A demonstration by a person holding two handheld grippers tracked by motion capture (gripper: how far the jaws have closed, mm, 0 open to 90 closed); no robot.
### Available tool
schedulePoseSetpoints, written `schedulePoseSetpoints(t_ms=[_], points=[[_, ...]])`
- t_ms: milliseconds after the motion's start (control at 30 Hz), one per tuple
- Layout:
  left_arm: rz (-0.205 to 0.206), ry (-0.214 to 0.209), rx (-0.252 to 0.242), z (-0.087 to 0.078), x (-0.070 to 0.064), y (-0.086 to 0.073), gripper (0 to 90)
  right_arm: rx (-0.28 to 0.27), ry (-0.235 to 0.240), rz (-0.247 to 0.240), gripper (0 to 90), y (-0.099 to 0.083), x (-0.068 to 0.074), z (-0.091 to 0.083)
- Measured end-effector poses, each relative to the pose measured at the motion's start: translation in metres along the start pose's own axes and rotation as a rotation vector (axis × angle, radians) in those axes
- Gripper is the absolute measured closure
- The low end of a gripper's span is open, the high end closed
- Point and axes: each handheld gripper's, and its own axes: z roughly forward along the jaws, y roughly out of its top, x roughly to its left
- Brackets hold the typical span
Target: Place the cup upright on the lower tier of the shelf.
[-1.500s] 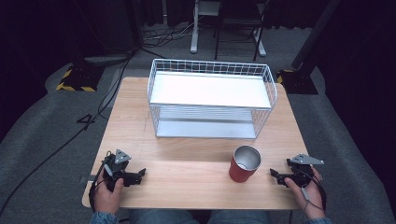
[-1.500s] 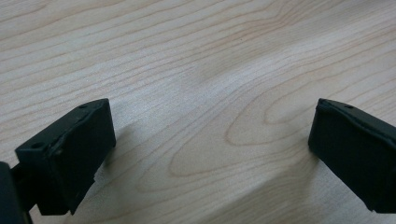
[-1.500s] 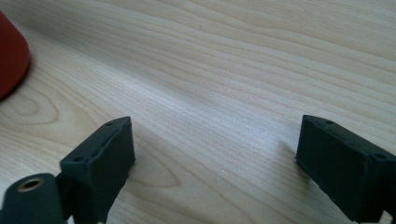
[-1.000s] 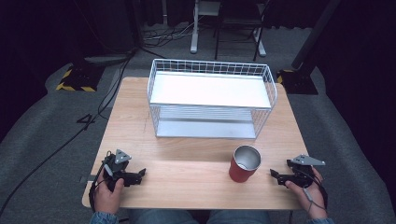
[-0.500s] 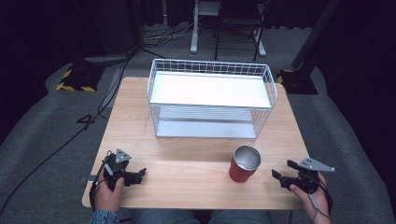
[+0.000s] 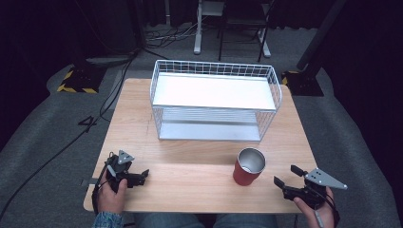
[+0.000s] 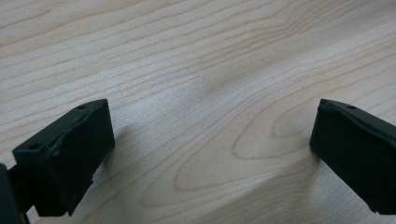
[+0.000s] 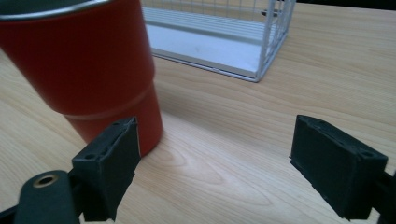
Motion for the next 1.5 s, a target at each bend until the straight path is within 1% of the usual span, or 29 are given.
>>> schedulePoseSetpoints(t_ms=[33, 67, 133, 167, 200, 233, 267, 300, 333, 433, 467, 567, 633, 700, 767, 800, 867, 933, 967, 1100, 1133, 1167, 1200, 1300, 1367, 1467, 1500], points=[[0.0, 0.0, 0.0, 0.0, 0.0, 0.0, 0.1, 0.0, 0.0, 0.0, 16.2, 0.0, 0.0, 0.0], [0.0, 0.0, 0.0, 0.0, 0.0, 0.0, 0.1, -0.006, 0.009, -0.003, 16.2, 0.0, 0.005, 0.0], [0.0, 0.0, 0.0, 0.0, 0.0, 0.0, 0.1, -0.005, 0.02, -0.005, 16.2, 0.001, 0.01, -0.001], [0.0, 0.0, 0.0, 0.0, 0.0, 0.0, 0.1, -0.005, 0.02, -0.005, 16.2, 0.001, 0.01, -0.001], [-0.001, 0.0, -0.001, 0.0, 0.0, 0.0, 0.1, -0.008, 0.033, -0.016, 16.1, 0.002, 0.015, -0.001], [0.0, 0.0, 0.0, 0.0, 0.0, 0.0, 0.1, -0.008, 0.033, -0.016, 16.1, 0.002, 0.015, -0.001], [0.0, 0.0, 0.0, 0.0, 0.0, 0.0, 0.1, -0.006, 0.048, -0.026, 16.0, 0.004, 0.02, -0.001], [0.0, 0.0, 0.0, 0.0, 0.0, 0.0, 0.1, -0.006, 0.048, -0.026, 16.0, 0.004, 0.02, -0.001], [0.0, 0.0, 0.0, 0.0, 0.0, 0.0, 0.1, -0.003, 0.064, -0.035, 16.0, 0.005, 0.025, -0.001], [0.0, 0.0, 0.0, 0.0, 0.0, 0.0, 0.1, 0.001, 0.092, -0.043, 16.0, 0.005, 0.033, 0.001], [0.0, 0.0, 0.0, 0.0, 0.0, 0.0, 0.1, 0.001, 0.092, -0.043, 16.0, 0.005, 0.033, 0.001], [0.0, 0.0, 0.0, 0.0, 0.0, 0.0, 0.1, 0.009, 0.129, -0.041, 16.0, 0.003, 0.042, 0.007], [0.0, 0.0, 0.0, 0.0, 0.0, 0.0, 0.1, 0.012, 0.143, -0.042, 16.0, 0.002, 0.045, 0.011], [0.0, 0.0, 0.0, 0.0, 0.0, 0.0, 0.1, 0.016, 0.151, -0.03, 15.9, 0.002, 0.049, 0.017], [0.0, 0.0, 0.0, 0.0, 0.0, 0.0, 0.1, 0.014, 0.152, -0.025, 15.9, 0.002, 0.05, 0.018], [0.0, 0.0, 0.0, 0.0, 0.0, 0.0, 0.1, 0.014, 0.152, -0.015, 15.9, 0.002, 0.052, 0.02], [0.0, 0.0, 0.0, 0.0, 0.0, 0.0, 0.1, 0.012, 0.152, 0.002, 15.9, 0.001, 0.055, 0.027], [0.0, 0.0, 0.0, 0.0, 0.0, 0.0, 0.1, 0.014, 0.155, 0.006, 15.9, 0.001, 0.056, 0.029], [0.0, 0.0, 0.0, 0.0, 0.0, 0.0, 0.1, 0.019, 0.153, 0.025, 15.9, 0.0, 0.058, 0.035], [0.0, 0.0, 0.0, 0.0, 0.0, 0.0, 0.1, 0.022, 0.156, 0.024, 15.9, -0.002, 0.059, 0.042], [0.0, 0.0, 0.0, 0.0, 0.0, 0.0, 0.1, 0.031, 0.152, 0.033, 15.9, -0.005, 0.059, 0.047], [0.0, 0.0, 0.0, 0.0, 0.0, 0.0, 0.1, 0.031, 0.152, 0.033, 15.9, -0.005, 0.059, 0.047], [0.0, 0.0, 0.0, 0.0, 0.0, 0.0, 0.1, 0.038, 0.145, 0.036, 15.9, -0.006, 0.06, 0.05], [0.0, 0.0, 0.0, 0.0, 0.0, 0.0, 0.1, 0.035, 0.134, 0.043, 15.9, -0.006, 0.062, 0.055], [0.0, 0.0, 0.0, 0.0, 0.0, 0.0, 0.1, 0.034, 0.126, 0.033, 15.9, -0.006, 0.063, 0.058], [0.0, 0.0, 0.0, 0.0, 0.0, 0.0, 0.1, 0.041, 0.132, 0.037, 15.5, -0.006, 0.066, 0.064], [0.0, 0.0, 0.0, 0.0, 0.0, 0.0, 0.1, 0.042, 0.126, 0.034, 15.5, -0.006, 0.067, 0.066]])
